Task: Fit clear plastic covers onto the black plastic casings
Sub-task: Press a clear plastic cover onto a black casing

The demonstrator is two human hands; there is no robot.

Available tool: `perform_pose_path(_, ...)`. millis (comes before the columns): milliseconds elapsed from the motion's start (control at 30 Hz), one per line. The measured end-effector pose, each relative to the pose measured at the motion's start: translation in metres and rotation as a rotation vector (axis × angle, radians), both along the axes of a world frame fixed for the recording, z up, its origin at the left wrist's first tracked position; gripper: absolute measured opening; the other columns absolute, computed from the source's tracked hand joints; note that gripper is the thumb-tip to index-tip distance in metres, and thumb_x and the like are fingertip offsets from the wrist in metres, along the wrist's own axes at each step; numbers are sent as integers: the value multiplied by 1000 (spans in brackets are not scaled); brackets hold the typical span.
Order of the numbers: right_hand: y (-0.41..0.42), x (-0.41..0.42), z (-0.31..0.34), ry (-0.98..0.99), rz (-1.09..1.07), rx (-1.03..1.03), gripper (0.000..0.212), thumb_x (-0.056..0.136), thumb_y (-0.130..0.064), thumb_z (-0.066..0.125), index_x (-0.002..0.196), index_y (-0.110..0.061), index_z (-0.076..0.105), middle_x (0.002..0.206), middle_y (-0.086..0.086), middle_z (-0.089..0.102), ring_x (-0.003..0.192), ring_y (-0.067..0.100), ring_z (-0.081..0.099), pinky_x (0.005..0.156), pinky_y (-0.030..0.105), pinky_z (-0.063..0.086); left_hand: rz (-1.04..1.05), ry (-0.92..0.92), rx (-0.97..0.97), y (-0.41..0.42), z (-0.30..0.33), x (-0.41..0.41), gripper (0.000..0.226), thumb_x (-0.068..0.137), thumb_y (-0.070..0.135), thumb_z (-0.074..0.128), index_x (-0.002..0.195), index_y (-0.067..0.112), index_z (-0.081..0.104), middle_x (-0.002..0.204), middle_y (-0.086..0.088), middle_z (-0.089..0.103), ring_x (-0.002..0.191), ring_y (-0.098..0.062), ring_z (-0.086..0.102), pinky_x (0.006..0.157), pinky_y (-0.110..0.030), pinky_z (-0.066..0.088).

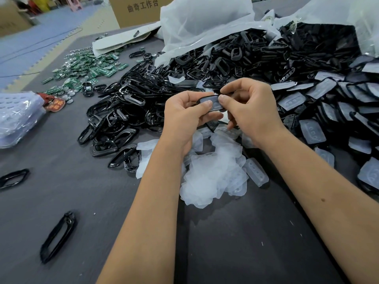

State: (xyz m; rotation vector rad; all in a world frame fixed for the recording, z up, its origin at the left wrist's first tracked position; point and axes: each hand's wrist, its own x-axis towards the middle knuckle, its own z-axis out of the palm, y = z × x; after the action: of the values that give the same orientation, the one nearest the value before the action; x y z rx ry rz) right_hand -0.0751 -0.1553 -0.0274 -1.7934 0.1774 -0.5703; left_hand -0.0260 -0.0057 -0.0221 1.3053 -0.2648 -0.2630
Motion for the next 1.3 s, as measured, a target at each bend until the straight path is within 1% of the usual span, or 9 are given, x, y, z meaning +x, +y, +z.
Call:
perform_pose_path(100, 1, -2, 1, -90, 3, -169, 8, 96, -13, 69, 104, -15, 69, 68, 0, 65, 55, 22, 62, 49, 42, 58, -4, 36, -13, 0, 3, 0, 18, 91, -13, 62, 108, -10, 70, 78, -11, 74, 63, -25, 73, 64, -23, 59)
perform_pose_path(167, 2, -5, 3, -177, 52, -322, 12, 98, -14, 67, 107, -16, 75, 79, -6, 68, 69, 17, 65, 63, 41, 59, 4, 98, -55, 2, 7, 1, 17, 92, -14, 60, 102, -8, 71, 74, -9, 73, 61, -22, 72, 60, -18, 57)
perform_pose_path(300, -2, -6, 3, -217, 153, -498, 28, 94, -15, 77, 122, -14, 77, 105, 7, 65, 87, 17, 63, 75, 20, 53, -5, 308, -221, 12, 12, 6, 20, 95, -9, 56, 84, -6, 73, 76, -13, 70, 60, -15, 71, 54, -13, 53)
perform_pose_path(400, -3, -4, 2, -262, 93, -562, 23, 94, -13, 78, 116, -11, 79, 108, 12, 64, 92, 19, 63, 79, 24, 53, -30, 363, -307, 13, 14, 6, 26, 98, 7, 65, 75, -3, 73, 73, -13, 70, 59, -16, 71, 54, -14, 56)
perform_pose_path(500, 3, -3, 4, -204, 67, -290, 9, 95, -13, 76, 103, -15, 80, 105, 2, 62, 89, 9, 61, 73, 19, 52, -35, 371, -373, 10, 15, 5, 30, 95, 23, 71, 82, -4, 70, 78, -13, 69, 69, -22, 74, 60, -18, 59)
perform_pose_path(667, 6, -3, 10, -5, 157, 271, 16, 96, -11, 73, 84, -19, 79, 85, -5, 67, 76, 10, 59, 56, 25, 48, -13, 240, -251, 3, 12, 0, 3, 98, 5, 65, 95, 5, 65, 95, -15, 63, 69, -19, 71, 62, -17, 57)
perform_pose_path(800, 2, -3, 11, 125, 242, 495, 13, 98, -11, 69, 90, -14, 78, 75, -6, 70, 74, 9, 61, 59, 26, 52, 16, 262, -218, 3, 14, 0, 7, 96, 5, 68, 90, 6, 66, 78, -7, 66, 65, -18, 69, 59, -18, 56)
perform_pose_path(1033, 2, -4, 9, 97, 233, 545, 25, 92, -3, 73, 110, -19, 78, 99, 8, 73, 83, 14, 69, 67, 27, 56, 40, 272, -184, 1, 13, 1, 13, 98, 9, 68, 85, 6, 67, 71, -6, 66, 62, -14, 66, 55, -16, 54)
perform_pose_path(1300, -1, -3, 8, -3, 246, 541, 26, 84, 6, 77, 104, -11, 76, 76, 2, 71, 71, 15, 63, 73, 25, 55, 27, 201, -101, -4, 13, -1, 15, 102, 12, 62, 88, 8, 67, 79, -6, 68, 63, -11, 62, 58, -19, 54)
